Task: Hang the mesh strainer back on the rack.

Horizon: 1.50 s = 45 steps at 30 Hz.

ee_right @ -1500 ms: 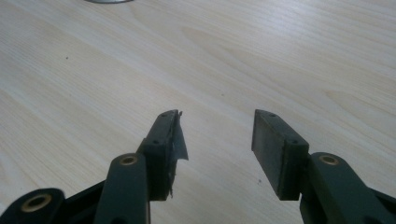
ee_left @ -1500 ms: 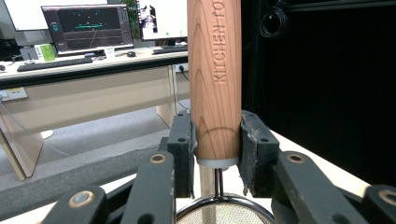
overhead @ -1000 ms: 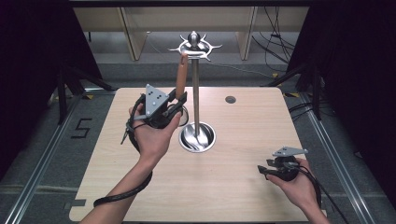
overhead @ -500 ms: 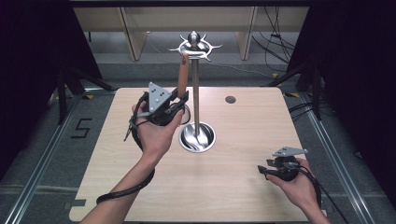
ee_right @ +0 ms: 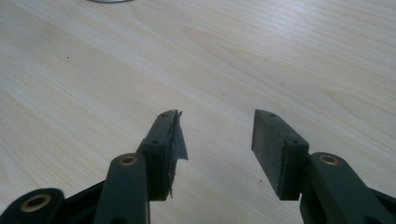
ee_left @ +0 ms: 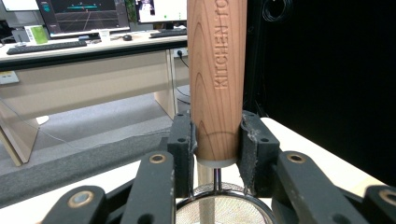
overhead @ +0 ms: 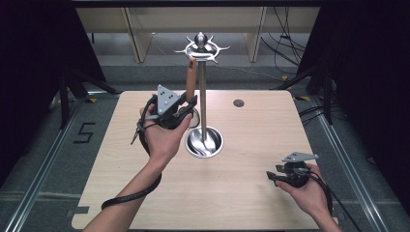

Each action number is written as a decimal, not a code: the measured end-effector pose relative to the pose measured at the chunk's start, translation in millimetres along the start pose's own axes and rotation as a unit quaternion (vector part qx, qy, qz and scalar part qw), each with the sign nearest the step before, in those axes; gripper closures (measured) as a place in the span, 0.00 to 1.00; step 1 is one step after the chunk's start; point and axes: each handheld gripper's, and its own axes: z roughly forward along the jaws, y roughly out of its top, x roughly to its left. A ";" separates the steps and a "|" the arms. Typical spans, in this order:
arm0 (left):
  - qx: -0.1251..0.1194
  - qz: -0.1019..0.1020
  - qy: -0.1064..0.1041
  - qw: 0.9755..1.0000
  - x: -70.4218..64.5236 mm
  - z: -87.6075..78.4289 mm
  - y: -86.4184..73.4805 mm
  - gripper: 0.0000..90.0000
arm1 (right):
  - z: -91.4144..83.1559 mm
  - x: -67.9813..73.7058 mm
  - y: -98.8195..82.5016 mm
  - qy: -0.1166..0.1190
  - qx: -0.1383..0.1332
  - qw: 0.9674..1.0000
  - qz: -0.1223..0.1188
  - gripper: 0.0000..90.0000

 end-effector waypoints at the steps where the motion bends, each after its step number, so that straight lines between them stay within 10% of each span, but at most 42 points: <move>1: 0.001 0.001 -0.001 1.000 0.5 0.6 -0.5 0.76 | 0.0 -0.2 0.1 0.000 0.000 1.000 0.000 0.58; 23: 0.012 -0.004 -0.023 1.000 1.7 -2.1 -6.7 0.69 | -0.1 -0.3 0.0 0.001 -0.001 1.000 0.002 0.58; 45: 0.064 -0.003 -0.050 0.997 25.8 -58.5 -51.8 0.54 | -0.1 0.4 -0.3 0.001 -0.001 1.000 0.004 0.58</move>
